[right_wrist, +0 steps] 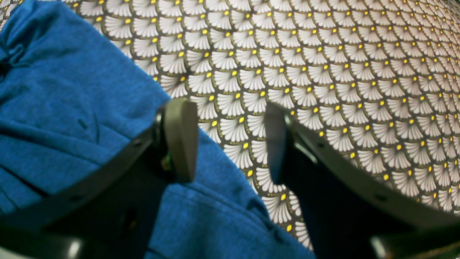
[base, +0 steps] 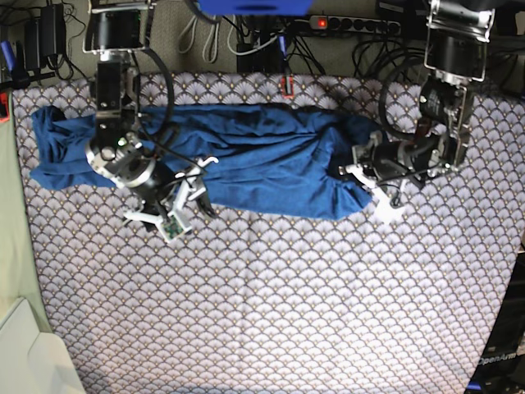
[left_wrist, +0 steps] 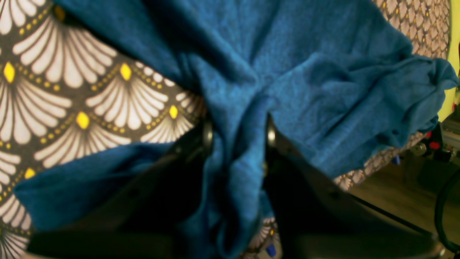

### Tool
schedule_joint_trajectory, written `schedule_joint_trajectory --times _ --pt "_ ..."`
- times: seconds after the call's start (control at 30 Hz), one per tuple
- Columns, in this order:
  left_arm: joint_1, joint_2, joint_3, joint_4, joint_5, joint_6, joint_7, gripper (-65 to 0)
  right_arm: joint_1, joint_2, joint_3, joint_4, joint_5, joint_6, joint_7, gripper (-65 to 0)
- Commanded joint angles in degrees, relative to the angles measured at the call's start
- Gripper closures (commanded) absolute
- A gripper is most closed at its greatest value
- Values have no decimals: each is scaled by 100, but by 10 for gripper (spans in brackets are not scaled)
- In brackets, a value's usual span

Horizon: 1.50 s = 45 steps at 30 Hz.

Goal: Fold the T-shirt properly
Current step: 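Lift the band's end with the left gripper and fold it toward the right gripper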

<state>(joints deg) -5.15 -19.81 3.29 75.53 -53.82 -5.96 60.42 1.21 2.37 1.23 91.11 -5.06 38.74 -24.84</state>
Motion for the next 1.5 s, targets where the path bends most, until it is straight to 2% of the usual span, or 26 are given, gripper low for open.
schedule_joint_trajectory --times 0.0,0.33,0.4,0.57,0.6,0.7,0.77,0.87,0.93,1.1,1.3,1.33,1.47 --pt "-131 -27 -8 118 -117 -7 37 -2 94 13 13 89 106 16 159 -309" --pt "-325 -19 -8 126 -143 11 54 0 50 -22 224 133 106 16 150 -294" --pt "-413 -19 -8 135 -125 11 160 0 33 -31 259 107 106 16 150 -254" --pt "-580 8 -8 162 -99 11 371 0 -187 -206 320 98 115 -10 185 -23" --pt "-606 16 -8 162 -99 11 371 0 -205 -259 408 89 115 -10 168 0" --pt "-624 8 -8 223 -108 20 362 0 -266 -382 716 89 115 -19 176 0" --pt "-606 -1 -8 443 -90 275 362 0 -275 -400 936 89 115 -10 185 0" --pt "-571 -10 -8 768 -117 829 362 0 -249 -391 1270 -43 115 7 185 0" --pt "-562 -1 -8 997 -143 996 362 0 -240 -373 1481 -192 115 7 194 0" --pt "-518 25 27 1340 -152 1022 371 0 -231 -285 2000 -544 115 16 203 0" --pt "-307 280 1 1568 -99 1075 722 0 -240 22 2052 -825 115 16 212 0" --pt "-307 333 1 1568 -125 1242 775 0 -231 57 2052 -861 115 16 229 0" --pt "-211 658 36 1823 -143 2429 802 0 -240 93 2052 -1054 115 16 572 0"
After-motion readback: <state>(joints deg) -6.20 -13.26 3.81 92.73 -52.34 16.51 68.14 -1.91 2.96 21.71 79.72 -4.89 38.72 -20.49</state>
